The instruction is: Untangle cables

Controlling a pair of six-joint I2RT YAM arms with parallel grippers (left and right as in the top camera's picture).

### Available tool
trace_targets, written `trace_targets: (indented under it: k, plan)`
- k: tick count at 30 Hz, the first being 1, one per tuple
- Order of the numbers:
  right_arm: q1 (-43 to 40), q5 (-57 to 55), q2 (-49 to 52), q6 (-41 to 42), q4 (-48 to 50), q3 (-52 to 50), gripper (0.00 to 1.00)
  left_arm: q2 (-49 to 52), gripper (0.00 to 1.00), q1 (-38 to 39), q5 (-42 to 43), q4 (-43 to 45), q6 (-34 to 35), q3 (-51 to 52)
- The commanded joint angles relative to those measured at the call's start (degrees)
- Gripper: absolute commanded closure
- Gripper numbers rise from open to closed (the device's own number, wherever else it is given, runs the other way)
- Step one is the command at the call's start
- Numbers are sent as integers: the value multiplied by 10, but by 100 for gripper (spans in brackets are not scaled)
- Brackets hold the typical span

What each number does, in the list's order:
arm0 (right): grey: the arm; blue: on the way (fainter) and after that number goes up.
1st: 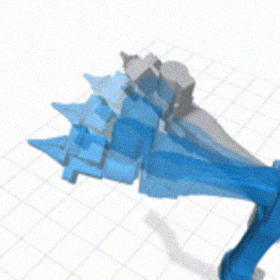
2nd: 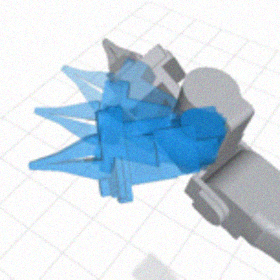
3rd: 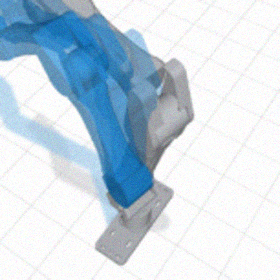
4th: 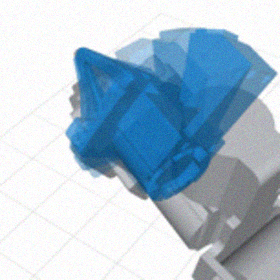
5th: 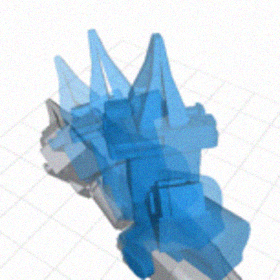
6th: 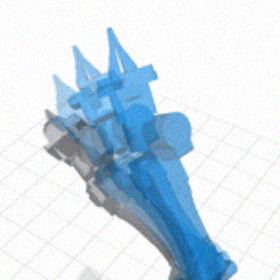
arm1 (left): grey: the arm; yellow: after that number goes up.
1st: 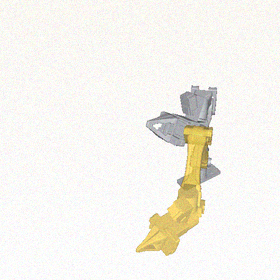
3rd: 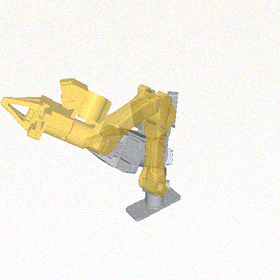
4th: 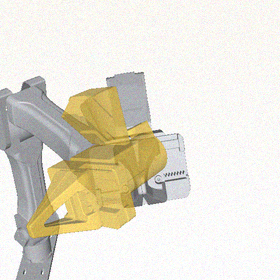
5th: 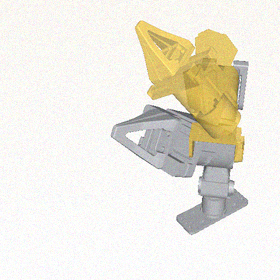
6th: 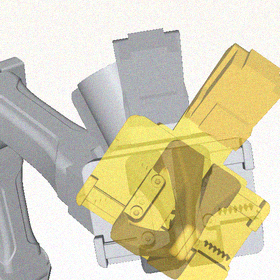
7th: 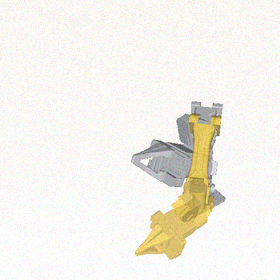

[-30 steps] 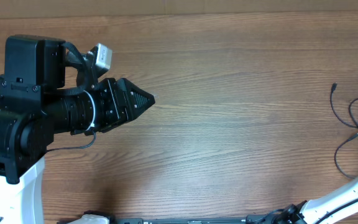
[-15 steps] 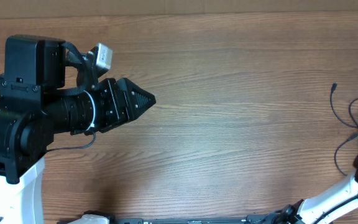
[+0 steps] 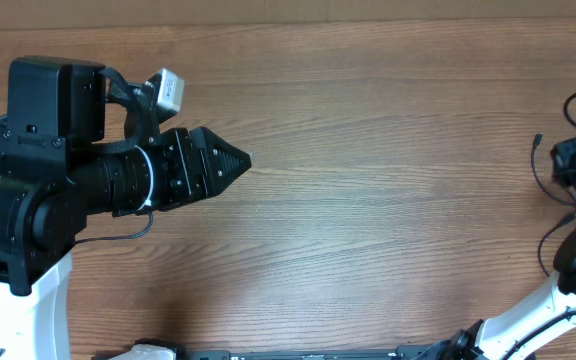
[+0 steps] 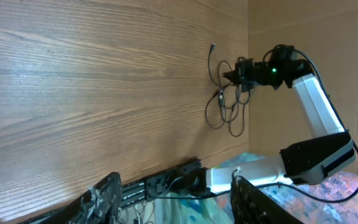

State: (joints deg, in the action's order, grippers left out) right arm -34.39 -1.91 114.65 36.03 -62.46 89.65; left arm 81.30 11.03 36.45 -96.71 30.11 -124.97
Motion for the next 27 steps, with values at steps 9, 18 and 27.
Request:
trace_targets:
  k: [9, 18, 27]
  plan:
    - [0, -56, -6, 17, 122, -156, 96, 0, 44, -1, 7, -1, -18, 1]
    - [-22, -120, -4, 14, 181, -165, 96, -1, 48, -1, 17, -1, -14, 1]
    - [-102, -141, 5, -27, 253, -165, 96, -1, 53, -1, 54, -1, 4, 1]
